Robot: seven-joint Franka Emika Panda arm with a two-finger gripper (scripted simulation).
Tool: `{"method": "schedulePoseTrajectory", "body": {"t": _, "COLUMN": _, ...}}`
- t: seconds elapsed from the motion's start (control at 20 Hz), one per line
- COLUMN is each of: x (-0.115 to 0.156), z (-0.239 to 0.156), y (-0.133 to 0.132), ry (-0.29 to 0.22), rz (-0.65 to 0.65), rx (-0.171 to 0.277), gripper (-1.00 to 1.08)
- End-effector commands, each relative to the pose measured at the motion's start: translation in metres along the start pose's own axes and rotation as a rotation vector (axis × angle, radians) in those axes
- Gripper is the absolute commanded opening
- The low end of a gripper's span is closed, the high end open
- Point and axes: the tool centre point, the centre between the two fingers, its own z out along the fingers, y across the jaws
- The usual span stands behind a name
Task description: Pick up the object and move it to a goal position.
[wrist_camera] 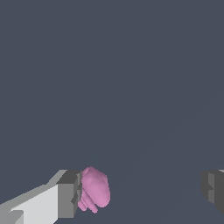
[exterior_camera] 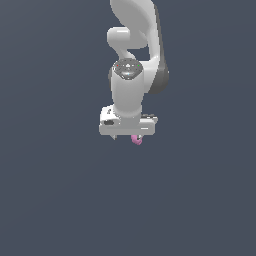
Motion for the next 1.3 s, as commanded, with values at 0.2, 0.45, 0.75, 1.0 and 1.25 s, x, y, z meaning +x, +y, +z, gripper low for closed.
{"method": "schedulePoseTrajectory", "body": {"t": 0.2, "x": -0.008, "z": 0.009, "y": -0.006, "ry": -0.002, "rz": -0.056, "rx": 0.0, "gripper": 1.0}}
{"method": "schedulePoseTrajectory", "body": {"t": 0.45, "x": -0.021, "z": 0.023, "y": -0.015, "ry": -0.004, "rz": -0.147, "rx": 0.001, "gripper": 1.0}}
{"method": "schedulePoseTrajectory", "body": {"t": 0.75, "x": -0.046, "z": 0.046, "y": -0.031, "ry": -0.007, "rz": -0.313, "rx": 0.005, "gripper": 1.0}}
{"method": "schedulePoseTrajectory", "body": {"t": 1.0, "x": -0.069, "z": 0.064, "y": -0.044, "ry": -0.009, "rz": -0.45, "rx": 0.01, "gripper": 1.0}}
{"method": "schedulePoseTrajectory", "body": {"t": 1.25, "x": -0.086, "z": 0.075, "y": -0.052, "ry": -0.01, "rz": -0.543, "rx": 0.014, "gripper": 1.0}}
